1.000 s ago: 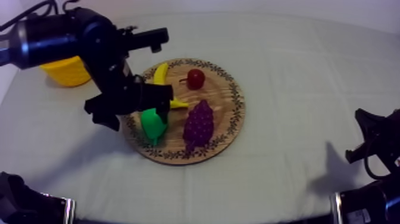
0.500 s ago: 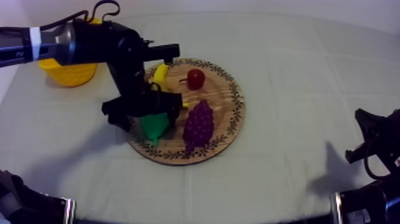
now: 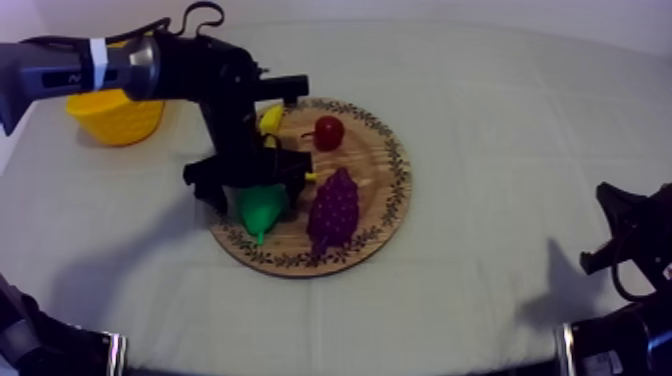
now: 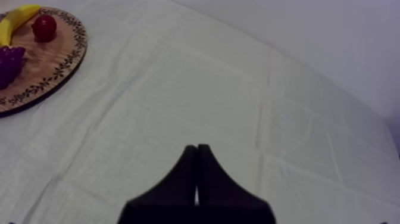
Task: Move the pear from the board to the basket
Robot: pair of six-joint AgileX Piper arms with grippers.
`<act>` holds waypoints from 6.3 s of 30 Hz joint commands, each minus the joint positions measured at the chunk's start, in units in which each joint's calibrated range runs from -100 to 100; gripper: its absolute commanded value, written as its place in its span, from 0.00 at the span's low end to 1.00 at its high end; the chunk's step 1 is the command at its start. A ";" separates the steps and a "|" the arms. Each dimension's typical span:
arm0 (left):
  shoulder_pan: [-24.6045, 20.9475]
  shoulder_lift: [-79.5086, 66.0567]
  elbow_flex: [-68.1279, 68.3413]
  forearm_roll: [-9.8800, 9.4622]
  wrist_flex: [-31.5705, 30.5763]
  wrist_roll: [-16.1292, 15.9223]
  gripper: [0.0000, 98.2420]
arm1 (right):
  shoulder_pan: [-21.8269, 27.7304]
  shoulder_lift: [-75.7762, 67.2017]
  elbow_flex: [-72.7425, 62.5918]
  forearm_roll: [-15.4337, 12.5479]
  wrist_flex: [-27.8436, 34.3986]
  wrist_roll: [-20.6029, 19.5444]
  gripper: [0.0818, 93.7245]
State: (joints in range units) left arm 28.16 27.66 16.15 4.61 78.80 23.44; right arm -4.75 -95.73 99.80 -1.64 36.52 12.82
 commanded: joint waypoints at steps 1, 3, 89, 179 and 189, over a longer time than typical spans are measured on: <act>-0.03 0.35 -0.17 -0.06 0.45 0.20 0.79 | 0.00 -0.03 -0.02 0.01 0.02 0.00 0.00; 0.05 0.73 -0.39 -0.13 0.75 0.33 0.74 | 0.00 -0.03 -0.02 0.01 0.02 0.00 0.00; -19.37 -14.67 -25.07 -6.90 20.96 -10.06 0.55 | 0.00 -0.03 -0.02 0.01 0.02 0.00 0.00; -33.85 15.43 -42.49 -4.11 12.57 -18.84 0.97 | 0.00 -0.03 -0.02 0.01 0.02 0.00 0.00; -33.92 14.12 -42.68 -3.96 13.85 -19.02 0.97 | 0.00 -0.03 -0.02 0.01 0.02 0.00 0.00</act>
State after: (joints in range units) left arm -5.74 42.18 -26.68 0.59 92.52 4.44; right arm -4.75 -95.73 99.80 -1.64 36.52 12.82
